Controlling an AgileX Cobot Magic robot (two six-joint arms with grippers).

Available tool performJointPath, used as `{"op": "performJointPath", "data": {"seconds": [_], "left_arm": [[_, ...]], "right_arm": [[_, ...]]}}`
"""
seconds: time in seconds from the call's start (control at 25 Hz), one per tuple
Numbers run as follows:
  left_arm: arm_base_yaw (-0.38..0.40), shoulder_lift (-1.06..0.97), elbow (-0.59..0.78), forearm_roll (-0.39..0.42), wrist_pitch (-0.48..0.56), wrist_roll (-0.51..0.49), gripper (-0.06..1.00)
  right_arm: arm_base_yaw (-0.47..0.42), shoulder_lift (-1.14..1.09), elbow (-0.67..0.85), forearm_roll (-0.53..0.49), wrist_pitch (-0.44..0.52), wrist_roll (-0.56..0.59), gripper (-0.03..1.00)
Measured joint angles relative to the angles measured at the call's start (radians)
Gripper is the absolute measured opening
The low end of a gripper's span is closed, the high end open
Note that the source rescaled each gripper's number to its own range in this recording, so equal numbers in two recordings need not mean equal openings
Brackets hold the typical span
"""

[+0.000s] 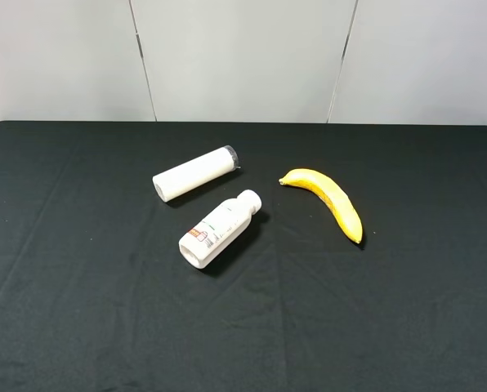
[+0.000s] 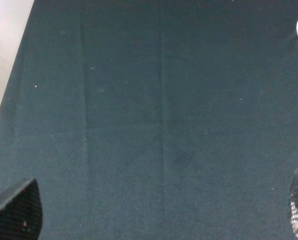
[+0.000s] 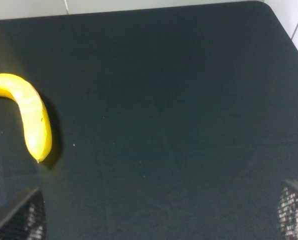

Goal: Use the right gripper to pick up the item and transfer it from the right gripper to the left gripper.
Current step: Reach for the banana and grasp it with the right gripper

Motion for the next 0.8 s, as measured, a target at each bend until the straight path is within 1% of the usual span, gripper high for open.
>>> {"op": "performJointPath", "data": {"seconds": [0.8], "left_arm": [[0.0,0.0,0.0,0.0,0.0,0.0,0.97]], "right_arm": [[0.0,0.0,0.0,0.004,0.0,0.0,1.0]]}}
